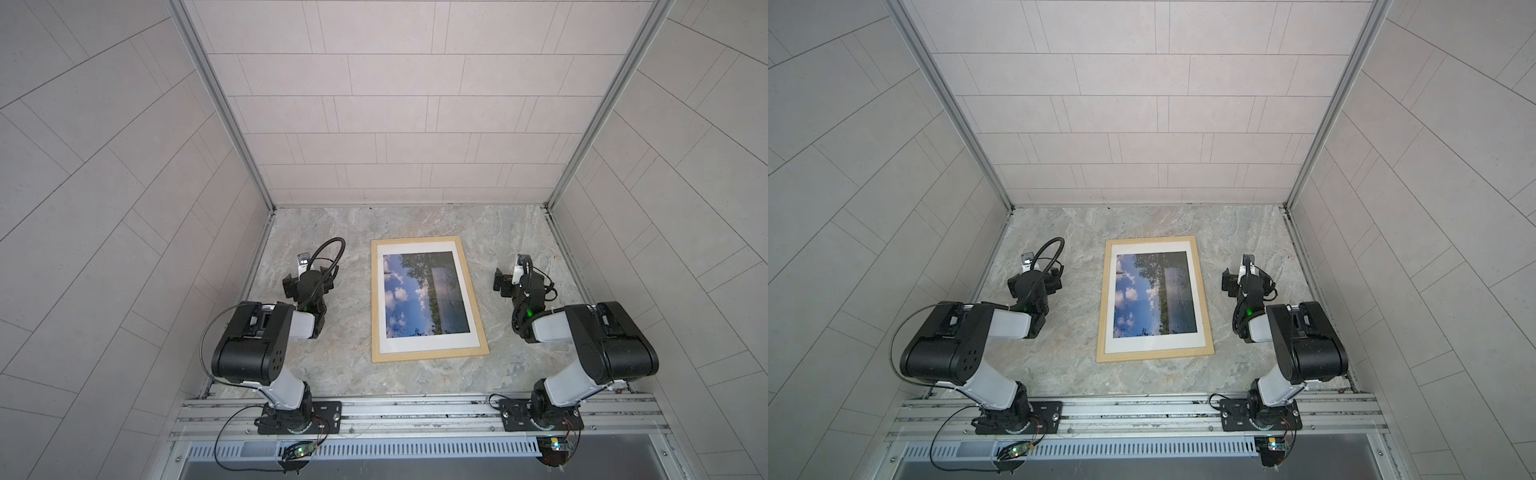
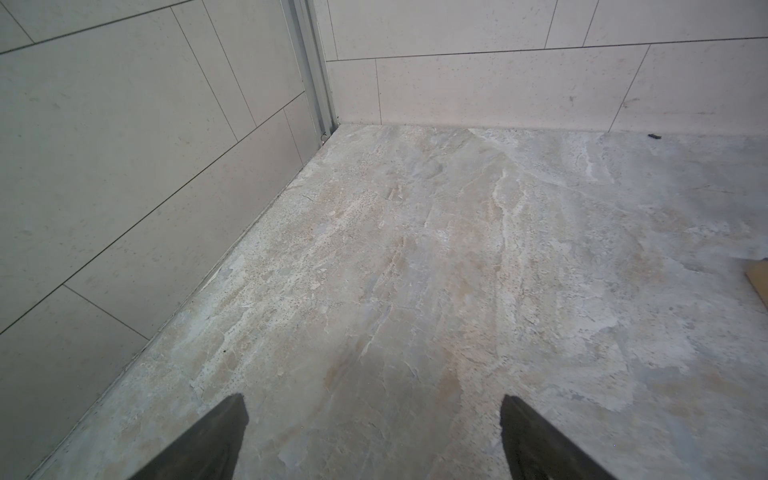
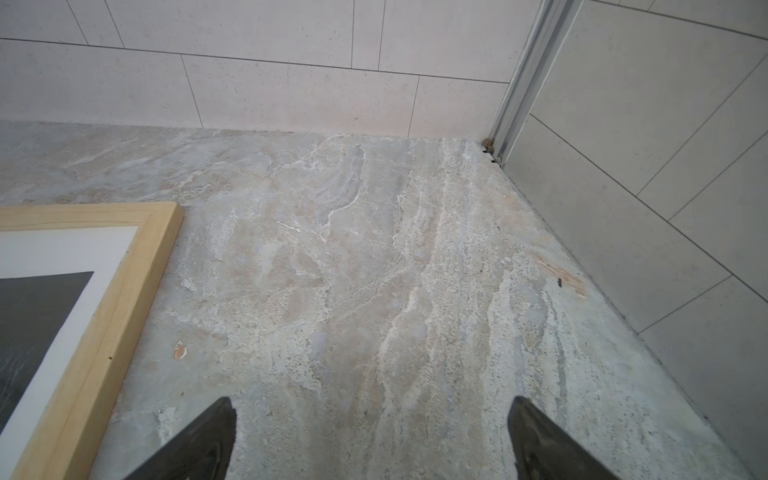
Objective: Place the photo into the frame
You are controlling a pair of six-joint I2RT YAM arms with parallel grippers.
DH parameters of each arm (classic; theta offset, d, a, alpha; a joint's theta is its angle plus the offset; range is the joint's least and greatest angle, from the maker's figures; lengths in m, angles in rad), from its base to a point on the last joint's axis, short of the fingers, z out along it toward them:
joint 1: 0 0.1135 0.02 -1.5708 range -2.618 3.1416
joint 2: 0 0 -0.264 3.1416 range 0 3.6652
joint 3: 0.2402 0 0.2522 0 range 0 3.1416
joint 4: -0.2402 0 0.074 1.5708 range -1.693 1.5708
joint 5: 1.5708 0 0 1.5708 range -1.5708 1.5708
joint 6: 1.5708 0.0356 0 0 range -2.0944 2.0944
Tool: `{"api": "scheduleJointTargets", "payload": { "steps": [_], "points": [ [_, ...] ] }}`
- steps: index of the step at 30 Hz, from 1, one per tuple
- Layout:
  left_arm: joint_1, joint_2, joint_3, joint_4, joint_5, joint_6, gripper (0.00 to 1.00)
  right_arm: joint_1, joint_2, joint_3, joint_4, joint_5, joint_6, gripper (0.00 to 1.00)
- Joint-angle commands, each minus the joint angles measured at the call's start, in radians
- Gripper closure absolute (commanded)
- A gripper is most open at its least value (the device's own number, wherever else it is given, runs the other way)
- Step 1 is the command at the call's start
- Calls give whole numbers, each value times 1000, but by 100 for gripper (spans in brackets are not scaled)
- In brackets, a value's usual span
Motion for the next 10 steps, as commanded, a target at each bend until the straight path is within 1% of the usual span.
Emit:
{"api": "scheduleJointTargets", "payload": {
  "steps": [1,10],
  "points": [
    [3,-5,-12,39,-7,-4,0,4,5,18,-22,-32,-36,1],
    [3,-6,-13,41,-8,-3,0,6,10,21,-26,-29,-36,1]
  ]
}}
